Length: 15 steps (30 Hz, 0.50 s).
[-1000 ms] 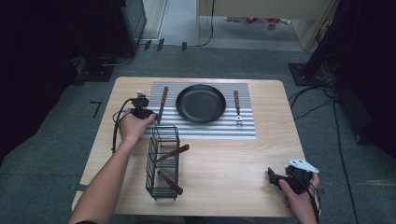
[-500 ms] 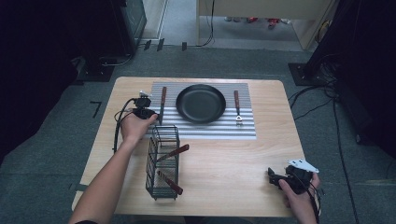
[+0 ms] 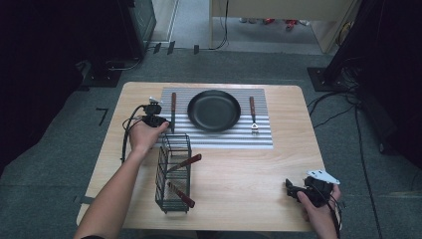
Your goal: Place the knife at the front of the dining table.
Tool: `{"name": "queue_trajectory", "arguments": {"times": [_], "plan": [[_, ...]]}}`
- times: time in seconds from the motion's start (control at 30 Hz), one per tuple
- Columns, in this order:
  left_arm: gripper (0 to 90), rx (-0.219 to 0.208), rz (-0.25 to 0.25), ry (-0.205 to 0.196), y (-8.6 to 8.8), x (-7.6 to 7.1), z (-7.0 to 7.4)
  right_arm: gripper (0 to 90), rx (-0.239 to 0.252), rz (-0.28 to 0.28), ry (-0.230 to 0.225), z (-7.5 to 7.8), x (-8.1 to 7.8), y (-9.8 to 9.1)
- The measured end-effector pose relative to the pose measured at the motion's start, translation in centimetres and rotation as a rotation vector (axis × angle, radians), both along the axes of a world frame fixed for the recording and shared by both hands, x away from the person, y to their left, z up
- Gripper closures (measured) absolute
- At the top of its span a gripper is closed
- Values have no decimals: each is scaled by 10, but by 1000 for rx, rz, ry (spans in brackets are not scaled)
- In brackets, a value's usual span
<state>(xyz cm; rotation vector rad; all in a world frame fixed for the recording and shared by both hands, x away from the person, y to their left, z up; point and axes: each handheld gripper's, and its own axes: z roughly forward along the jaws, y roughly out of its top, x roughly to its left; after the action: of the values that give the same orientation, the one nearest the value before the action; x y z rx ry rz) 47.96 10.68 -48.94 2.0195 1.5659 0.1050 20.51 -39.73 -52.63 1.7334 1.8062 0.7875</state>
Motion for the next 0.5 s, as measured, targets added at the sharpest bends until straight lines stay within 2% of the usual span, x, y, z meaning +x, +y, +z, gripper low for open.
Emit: {"name": "queue_trajectory", "arguments": {"times": [0.23, 0.4, 0.5], "plan": [[826, -10, 7, -24, 5, -3, 6, 9, 0, 0, 0, 0, 0, 0], [739, -32, 0, -44, 4, -7, 11, 9, -1, 0, 0, 0, 0, 0], [669, -66, -3, -67, 7, -11, 16, 9, -1, 0, 0, 0, 0, 0]]}}
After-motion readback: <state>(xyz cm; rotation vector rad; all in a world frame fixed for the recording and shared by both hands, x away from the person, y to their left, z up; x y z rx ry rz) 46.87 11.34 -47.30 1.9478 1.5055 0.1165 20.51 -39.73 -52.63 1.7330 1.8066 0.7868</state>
